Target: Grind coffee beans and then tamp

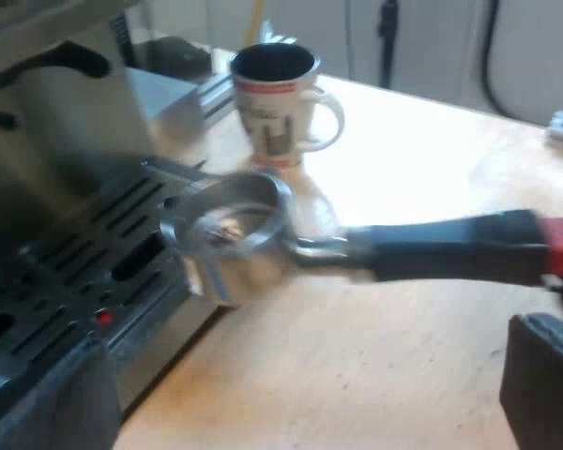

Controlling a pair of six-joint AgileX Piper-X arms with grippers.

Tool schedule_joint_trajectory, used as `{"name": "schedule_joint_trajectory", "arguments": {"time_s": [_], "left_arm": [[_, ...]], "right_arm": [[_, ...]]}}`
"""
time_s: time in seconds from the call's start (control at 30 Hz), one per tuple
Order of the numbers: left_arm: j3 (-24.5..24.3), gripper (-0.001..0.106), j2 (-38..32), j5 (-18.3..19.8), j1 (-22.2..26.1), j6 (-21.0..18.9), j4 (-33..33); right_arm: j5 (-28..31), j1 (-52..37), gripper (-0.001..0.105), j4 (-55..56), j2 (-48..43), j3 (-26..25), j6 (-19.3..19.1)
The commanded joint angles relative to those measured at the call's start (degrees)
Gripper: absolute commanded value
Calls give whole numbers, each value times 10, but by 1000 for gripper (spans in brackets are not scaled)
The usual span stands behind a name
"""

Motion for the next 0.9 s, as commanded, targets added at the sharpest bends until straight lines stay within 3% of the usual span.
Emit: {"name": "schedule_joint_trajectory", "arguments": {"time_s": [0.03, 0.17, 0.23, 0.47, 0.7, 0.8, 0.9], "left_arm": [[-13, 84, -4, -9, -3, 3, 22], [-13, 84, -4, -30, -3, 3, 51], [-13, 84, -4, -33, -3, 3, 60], [-13, 84, 54, -52, -3, 3, 75], [-13, 84, 139, -58, -32, 3, 72], [-13, 84, 184, -90, -59, 3, 72], [-13, 84, 217, -100, -76, 3, 68]], "right_arm": [[7, 15, 0, -48, -29, 26, -47], [-43, 14, 0, -119, -37, 63, -122], [-45, 14, 0, -138, -37, 74, -137], [-54, 14, 0, -252, -35, 162, -136], [-99, -37, 0, -282, 16, 169, -133], [-123, -75, 0, -314, 46, 169, -133], [-142, -91, 0, -335, 65, 169, -133]]}}
